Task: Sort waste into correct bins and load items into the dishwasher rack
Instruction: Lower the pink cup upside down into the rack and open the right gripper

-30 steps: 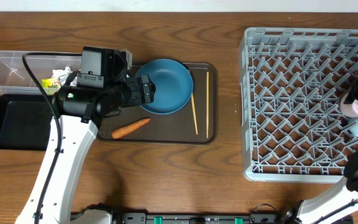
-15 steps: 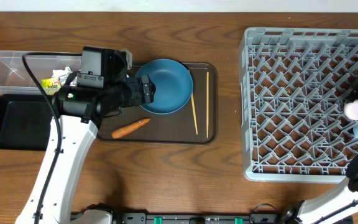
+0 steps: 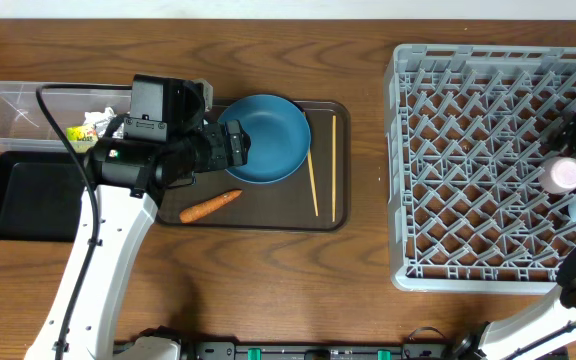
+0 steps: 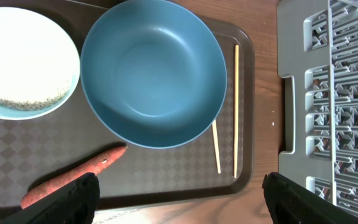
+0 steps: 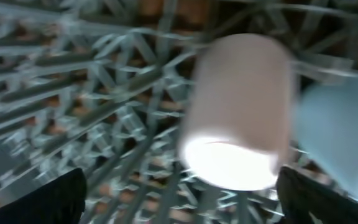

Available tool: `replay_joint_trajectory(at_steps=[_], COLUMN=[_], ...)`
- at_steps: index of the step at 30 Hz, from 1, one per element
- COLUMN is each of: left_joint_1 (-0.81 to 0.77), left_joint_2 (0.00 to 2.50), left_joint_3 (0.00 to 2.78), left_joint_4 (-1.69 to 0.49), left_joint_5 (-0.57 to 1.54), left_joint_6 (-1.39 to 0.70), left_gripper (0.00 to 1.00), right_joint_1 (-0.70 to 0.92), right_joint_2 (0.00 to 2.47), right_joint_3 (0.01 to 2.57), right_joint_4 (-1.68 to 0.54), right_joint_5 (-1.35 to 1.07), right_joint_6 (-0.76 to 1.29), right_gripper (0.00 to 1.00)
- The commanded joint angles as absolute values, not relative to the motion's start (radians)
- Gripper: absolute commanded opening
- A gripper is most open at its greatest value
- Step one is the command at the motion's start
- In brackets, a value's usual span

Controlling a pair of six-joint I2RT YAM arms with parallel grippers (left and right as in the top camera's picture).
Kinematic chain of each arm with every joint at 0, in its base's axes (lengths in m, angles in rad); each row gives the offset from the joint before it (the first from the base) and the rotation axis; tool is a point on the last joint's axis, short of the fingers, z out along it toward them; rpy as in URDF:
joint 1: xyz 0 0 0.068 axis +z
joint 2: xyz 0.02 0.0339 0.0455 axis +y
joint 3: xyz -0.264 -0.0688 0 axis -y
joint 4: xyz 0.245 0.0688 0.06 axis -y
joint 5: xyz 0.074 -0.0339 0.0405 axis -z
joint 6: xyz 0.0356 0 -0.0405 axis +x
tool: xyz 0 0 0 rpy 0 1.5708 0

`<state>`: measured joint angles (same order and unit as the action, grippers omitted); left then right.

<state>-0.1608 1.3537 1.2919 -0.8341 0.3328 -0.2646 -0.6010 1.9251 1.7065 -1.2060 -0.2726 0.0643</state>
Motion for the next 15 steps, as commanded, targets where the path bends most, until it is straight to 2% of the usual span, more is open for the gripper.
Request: replay_joint_trajectory(at_steps=[1, 2, 5, 6, 9, 10, 11, 15], left_joint_1=[-0.158, -0.158, -0.158, -0.158, -0.158, -0.158, -0.158, -0.158], left_joint_2=[1.352, 1.352, 1.352, 1.352, 1.352, 1.352, 1.352, 1.352], left_joint_3=[1.299, 1.299, 1.299, 1.299, 1.299, 1.299, 1.299, 1.299], left_joint_4=[-0.838, -0.838, -0.845, -0.847, -0.855, -0.856, -0.859, -0.860], left_joint_5=[0.320, 0.320, 0.319, 0.319, 0.320, 0.320, 0.320, 0.320], left_joint_6=[-0.255, -0.255, -0.255, -0.255, -0.255, -0.255, -0.255, -0.255], left_gripper=[0.87, 0.87, 0.87, 0.87, 0.87, 0.87, 0.87, 0.87], right_joint_1=[-0.588, -0.580, -0.559, -0.553, -0.540, -0.540, -0.540, -0.553], right_joint_2=[1.892, 1.882, 1.864, 1.864, 1.867, 1.867, 1.867, 1.867], right_joint_3=[1.769, 1.774, 1.774, 1.772, 1.736, 1.708, 1.689, 1.604], right_joint_4=[-1.245, -1.267, -1.316, -1.330, -1.316, -1.286, -1.262, -1.164], right_joint_5=[-0.445, -0.442, -0.390, -0.333, -0.166, -0.123, -0.107, -0.101], right_joint_6=[-0.019, -0.036, -0.053, -0.052, -0.001, 0.028, 0.045, 0.055], right_gripper=[0.86, 0.78, 0.73, 0.66, 0.35, 0.20, 0.13, 0.11])
